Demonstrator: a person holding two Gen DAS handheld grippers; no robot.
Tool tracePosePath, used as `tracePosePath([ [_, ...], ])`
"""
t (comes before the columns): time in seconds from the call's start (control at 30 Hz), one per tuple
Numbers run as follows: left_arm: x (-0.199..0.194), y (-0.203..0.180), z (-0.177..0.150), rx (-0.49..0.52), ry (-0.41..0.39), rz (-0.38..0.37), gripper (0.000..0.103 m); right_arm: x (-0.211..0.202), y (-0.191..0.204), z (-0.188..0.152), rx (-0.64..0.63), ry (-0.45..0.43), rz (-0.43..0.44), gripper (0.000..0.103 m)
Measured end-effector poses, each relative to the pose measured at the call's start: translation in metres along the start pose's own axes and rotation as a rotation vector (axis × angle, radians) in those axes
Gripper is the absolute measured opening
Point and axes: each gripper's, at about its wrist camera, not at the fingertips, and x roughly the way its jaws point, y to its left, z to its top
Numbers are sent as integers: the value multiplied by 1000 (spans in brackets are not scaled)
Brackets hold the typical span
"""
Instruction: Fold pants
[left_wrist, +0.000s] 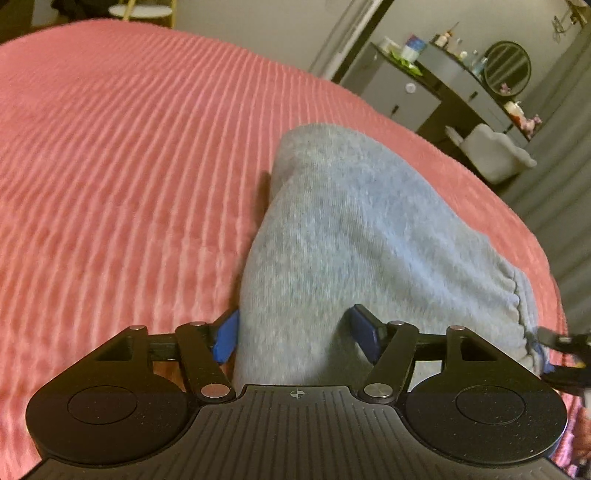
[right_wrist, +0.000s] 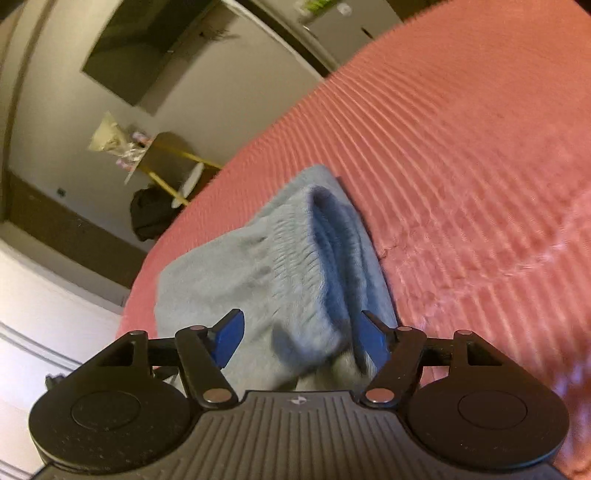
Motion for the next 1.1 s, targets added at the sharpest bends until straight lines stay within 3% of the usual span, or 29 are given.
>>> tracePosePath([
  [0.03,4,0,5,-9,11,-5,71,8,-3,3,22,4,0,44],
  [0.07,6,1,7,-14,14,-17,70,15,-2,6,34,3,-11,41],
  [0.13,5,5,11,-10,2,-49,54,15,7,7,-21,-5,-26,36],
  [0.23,-1,14,10,-8,-33,-113,36,-2,15,4,-97,-46,86,31],
  [0.27,-2,19,8,-14,-31,-120,35,-6,12,4,-110,-48,116,31],
  [0.37,-3,30,4,-25,-25,-113,41,-4,0,8,-147,-41,-18,45],
  [0.4,-3,31,4,-24,-16,-96,56,-2,-7,10,-138,-30,-35,62],
  [0.43,-2,31,5,-16,-4,-75,64,1,-15,14,-107,-13,-23,82],
  [0.47,0,32,5,-13,5,-78,67,6,-23,17,-74,9,2,87],
  [0.6,19,27,12,22,129,-202,75,38,-42,30,-29,132,109,89],
  [0.7,35,13,22,120,169,-194,85,61,-40,39,-32,177,153,92],
  [0.8,48,2,32,150,186,-200,86,81,-24,40,-121,198,145,93],
  [0.87,54,-5,36,186,174,-203,79,85,-17,41,-141,191,126,93],
  [0.9,55,-6,37,194,174,-211,69,85,-14,42,-151,187,118,91],
  [0.93,54,-6,37,196,169,-230,59,83,-13,41,-169,176,98,79],
  [1.0,48,-6,36,205,152,-250,50,76,-10,37,-185,159,100,65],
  [1.07,45,-2,34,217,140,-266,50,70,-8,33,-183,146,113,64],
  [1.1,48,-1,32,219,144,-264,57,70,-7,32,-196,147,111,64],
])
